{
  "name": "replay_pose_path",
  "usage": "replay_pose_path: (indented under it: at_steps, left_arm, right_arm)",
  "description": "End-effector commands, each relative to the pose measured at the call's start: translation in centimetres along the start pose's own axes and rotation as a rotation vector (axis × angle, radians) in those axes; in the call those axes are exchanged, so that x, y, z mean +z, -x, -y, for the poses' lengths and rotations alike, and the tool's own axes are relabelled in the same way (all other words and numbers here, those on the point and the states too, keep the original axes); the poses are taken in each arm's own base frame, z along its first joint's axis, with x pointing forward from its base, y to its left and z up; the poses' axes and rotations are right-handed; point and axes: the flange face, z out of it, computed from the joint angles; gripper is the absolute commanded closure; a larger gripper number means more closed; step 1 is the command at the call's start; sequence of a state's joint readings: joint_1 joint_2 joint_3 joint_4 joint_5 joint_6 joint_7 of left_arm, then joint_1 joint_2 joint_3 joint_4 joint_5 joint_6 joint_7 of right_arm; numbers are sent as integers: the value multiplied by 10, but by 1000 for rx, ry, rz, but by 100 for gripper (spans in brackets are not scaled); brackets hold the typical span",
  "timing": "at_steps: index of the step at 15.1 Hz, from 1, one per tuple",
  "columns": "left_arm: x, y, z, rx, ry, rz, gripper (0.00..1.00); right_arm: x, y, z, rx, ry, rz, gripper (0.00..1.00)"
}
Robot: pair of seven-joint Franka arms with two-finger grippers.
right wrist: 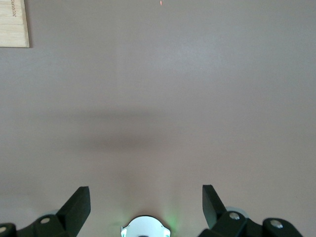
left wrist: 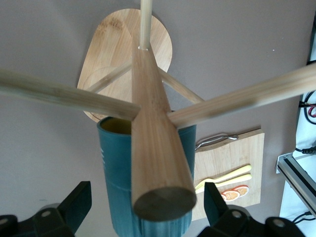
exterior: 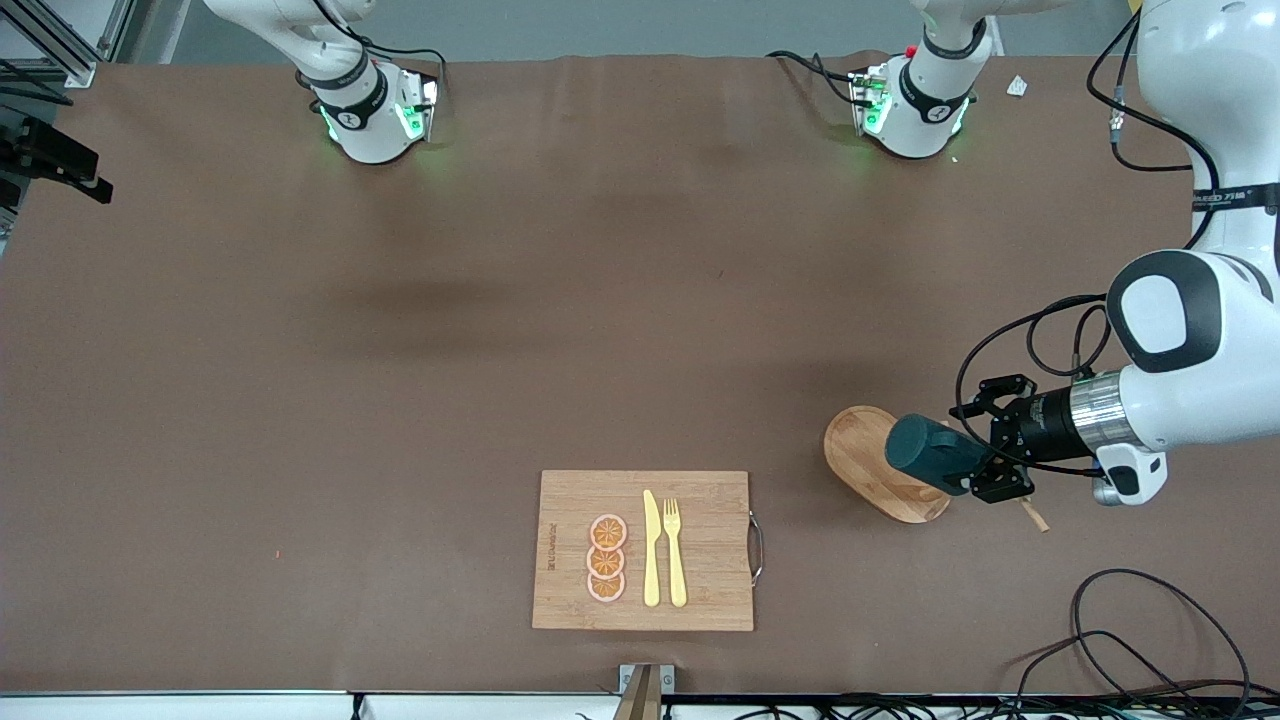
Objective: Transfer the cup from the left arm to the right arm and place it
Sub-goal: 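Close the left gripper around the teal cup on the stand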
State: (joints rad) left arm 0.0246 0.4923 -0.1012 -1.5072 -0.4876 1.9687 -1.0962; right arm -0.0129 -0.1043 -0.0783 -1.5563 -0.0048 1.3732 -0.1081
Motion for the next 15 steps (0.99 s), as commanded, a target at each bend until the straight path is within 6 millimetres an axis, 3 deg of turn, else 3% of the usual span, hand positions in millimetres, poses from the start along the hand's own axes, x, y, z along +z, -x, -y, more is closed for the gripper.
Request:
replay_pose_path:
  at_steps: [1,11,15]
  left_arm:
    - [5,6,-4,-9,10,9,0]
    - [16,1,-4,-38,-3,10,1]
    - [19,-1,-4,-43,-5,11,6]
  right_arm:
    - [-2,10,1,1,-1,-4,0]
    - [-2,9,1,3,-1,-5,0]
    - [-2,9,0,3,-1,-5,0]
